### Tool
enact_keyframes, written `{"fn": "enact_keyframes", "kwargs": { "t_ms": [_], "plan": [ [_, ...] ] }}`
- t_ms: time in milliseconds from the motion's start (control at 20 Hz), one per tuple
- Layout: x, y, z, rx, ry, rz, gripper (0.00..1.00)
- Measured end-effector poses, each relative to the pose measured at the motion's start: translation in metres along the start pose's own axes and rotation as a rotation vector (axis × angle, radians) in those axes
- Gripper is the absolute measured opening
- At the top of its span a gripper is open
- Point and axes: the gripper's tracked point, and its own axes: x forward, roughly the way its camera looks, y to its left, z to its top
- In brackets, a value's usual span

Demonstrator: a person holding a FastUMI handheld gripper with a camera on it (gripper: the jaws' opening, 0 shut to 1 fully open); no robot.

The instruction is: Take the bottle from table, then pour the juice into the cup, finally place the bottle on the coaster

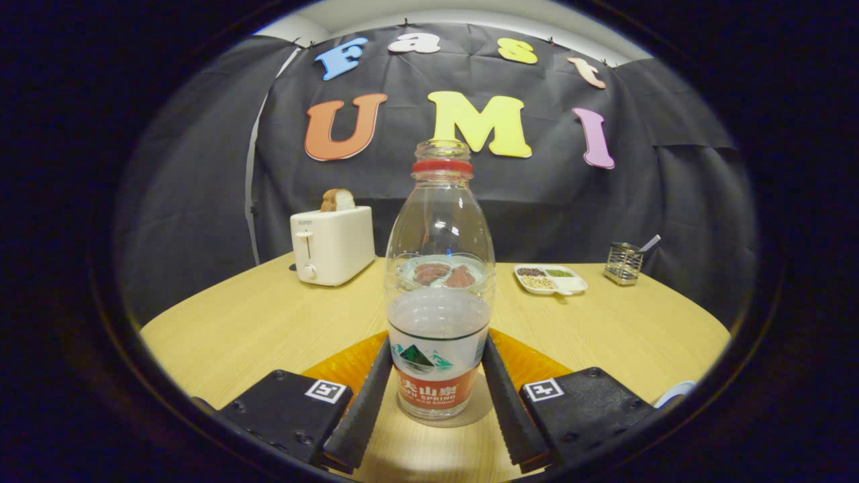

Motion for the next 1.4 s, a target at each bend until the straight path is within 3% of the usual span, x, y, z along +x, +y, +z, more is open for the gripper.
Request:
{"fn": "enact_keyframes", "kwargs": {
  "t_ms": [150, 350, 650, 1050, 1150, 1400],
  "plan": [
    [0.002, -0.001, -0.004, 0.000, 0.009, -0.011, 0.86],
    [-0.002, 0.001, 0.002, -0.002, 0.000, -0.002, 1.00],
    [-0.034, 0.010, 0.028, 0.000, -0.064, 0.000, 1.00],
    [-0.170, 0.030, 0.087, 0.029, -0.227, -0.027, 1.00],
    [-0.206, 0.028, 0.084, 0.040, -0.237, -0.077, 1.00],
    [-0.292, 0.047, 0.067, 0.158, -0.295, -0.043, 1.00]
  ]
}}
